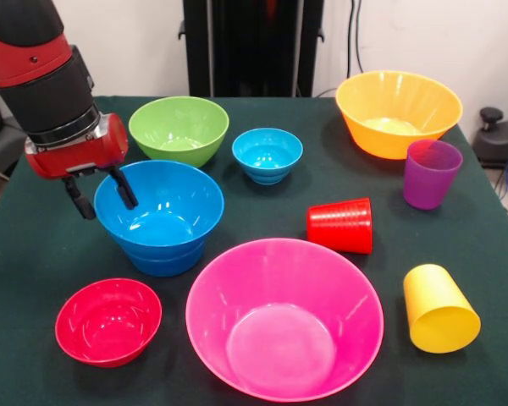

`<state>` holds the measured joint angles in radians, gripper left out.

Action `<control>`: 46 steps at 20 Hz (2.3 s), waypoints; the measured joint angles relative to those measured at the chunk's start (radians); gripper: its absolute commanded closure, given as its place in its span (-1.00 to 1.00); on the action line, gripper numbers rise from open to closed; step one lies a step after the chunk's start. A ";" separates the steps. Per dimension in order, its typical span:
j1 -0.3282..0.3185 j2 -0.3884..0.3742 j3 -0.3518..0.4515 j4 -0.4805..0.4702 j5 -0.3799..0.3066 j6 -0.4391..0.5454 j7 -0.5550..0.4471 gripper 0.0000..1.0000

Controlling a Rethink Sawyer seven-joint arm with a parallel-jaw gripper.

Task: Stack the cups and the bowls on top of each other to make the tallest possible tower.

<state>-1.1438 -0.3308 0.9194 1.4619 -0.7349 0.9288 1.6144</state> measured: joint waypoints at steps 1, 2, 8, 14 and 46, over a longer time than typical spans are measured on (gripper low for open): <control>0.000 0.000 0.000 0.000 0.000 0.000 0.000 -1.00; 0.000 0.000 0.000 0.000 0.000 0.000 0.000 -1.00; 0.000 0.000 0.000 0.000 0.000 0.000 0.000 -1.00; 0.000 -0.005 0.000 0.004 0.004 0.000 0.000 -1.00; 0.033 -0.126 0.001 0.072 0.062 0.161 0.000 -1.00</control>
<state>-1.1109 -0.4563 0.9207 1.5343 -0.6728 1.0901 1.6144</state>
